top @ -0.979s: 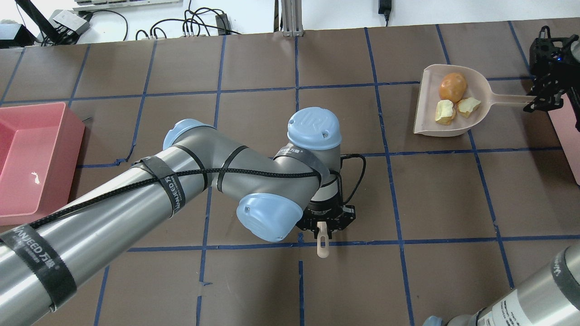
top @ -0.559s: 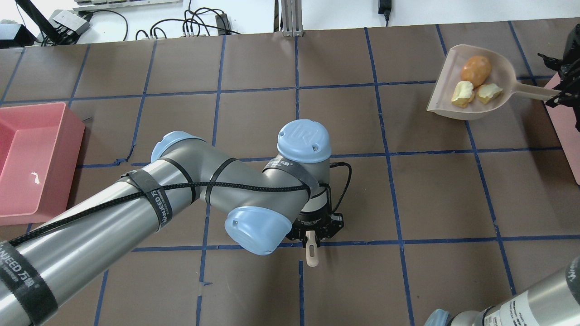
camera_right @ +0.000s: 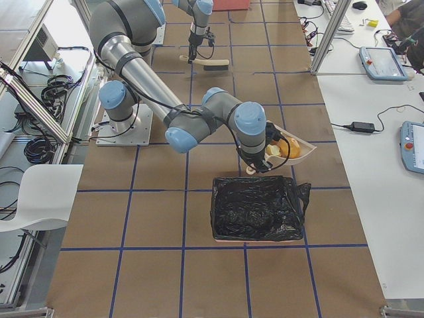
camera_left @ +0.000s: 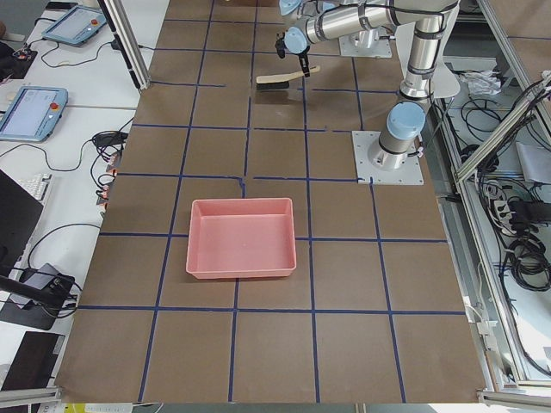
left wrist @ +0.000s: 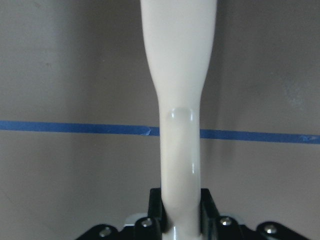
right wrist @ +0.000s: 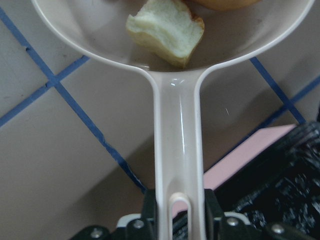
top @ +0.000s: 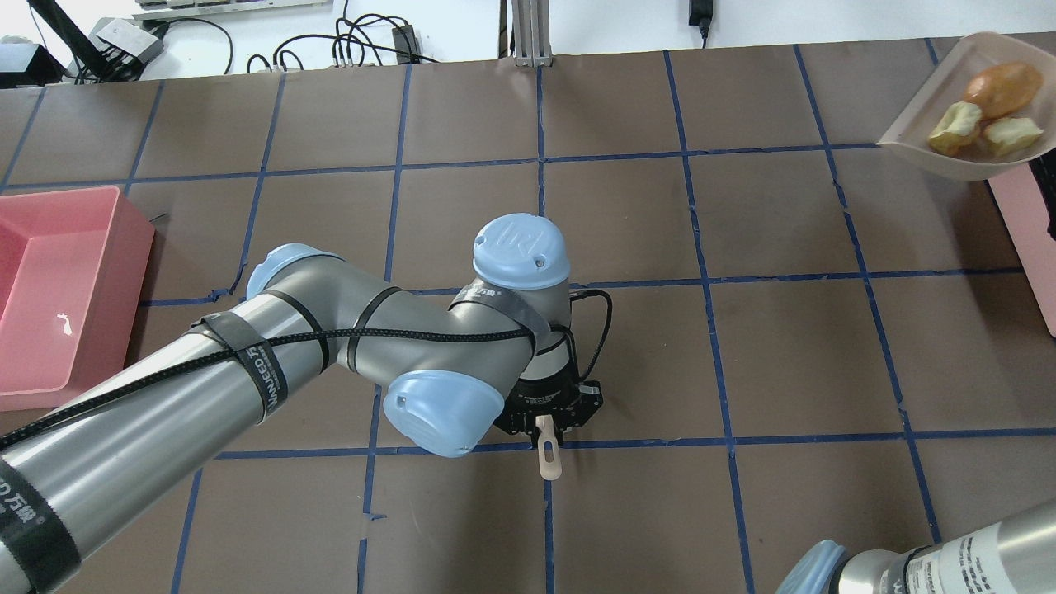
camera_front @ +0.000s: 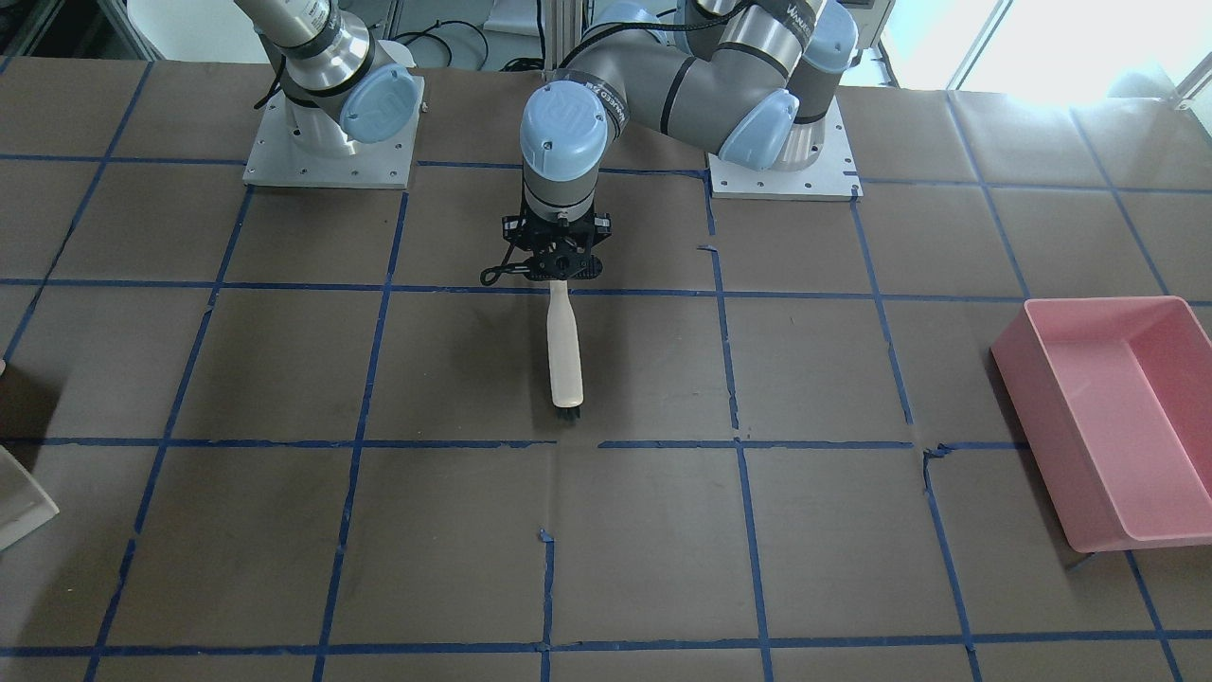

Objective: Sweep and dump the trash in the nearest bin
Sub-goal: 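Tip the dustpan over the pink bin with the right gripper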

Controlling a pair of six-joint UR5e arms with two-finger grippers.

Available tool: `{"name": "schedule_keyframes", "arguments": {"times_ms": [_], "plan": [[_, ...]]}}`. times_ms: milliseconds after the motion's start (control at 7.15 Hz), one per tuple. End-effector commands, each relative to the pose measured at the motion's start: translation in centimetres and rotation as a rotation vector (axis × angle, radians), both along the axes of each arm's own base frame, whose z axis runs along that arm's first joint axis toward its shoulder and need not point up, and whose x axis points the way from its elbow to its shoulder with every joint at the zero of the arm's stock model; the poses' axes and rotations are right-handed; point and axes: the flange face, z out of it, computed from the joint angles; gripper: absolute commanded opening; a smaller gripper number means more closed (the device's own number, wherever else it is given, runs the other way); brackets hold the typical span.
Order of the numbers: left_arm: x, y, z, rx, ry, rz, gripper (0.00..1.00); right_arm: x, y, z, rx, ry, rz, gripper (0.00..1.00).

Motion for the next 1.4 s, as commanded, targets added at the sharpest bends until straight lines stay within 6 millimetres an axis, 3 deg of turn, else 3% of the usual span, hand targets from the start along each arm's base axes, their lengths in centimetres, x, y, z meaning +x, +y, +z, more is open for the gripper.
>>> {"name": "schedule_keyframes", "arguments": {"times_ms": [0, 280, 559, 979, 1258], "plan": [[0.0, 0.0, 0.0, -0.002, 0.006, -0.008, 0.00, -7.2, 4.8, 3.6, -0.023, 0.033, -0.127, 0.00], [0.2, 0.6, -1.0, -0.012, 0.018, -0.062, 0.00, -12.7, 9.4, 4.9, -0.018, 0.068, -0.145, 0.00], [0.4, 0.8, -2.0, -0.036, 0.030, -0.068, 0.00, -15.1, 11.7, 4.3, 0.034, 0.120, -0.098, 0.00], [0.3, 0.8, -2.5, -0.026, 0.027, -0.058, 0.01, -17.7, 12.7, 2.9, 0.116, 0.230, -0.018, 0.00], [0.3, 0.8, -2.5, -0.026, 0.030, -0.060, 0.28, -18.0, 13.1, 3.9, 0.136, 0.292, 0.012, 0.00]]}}
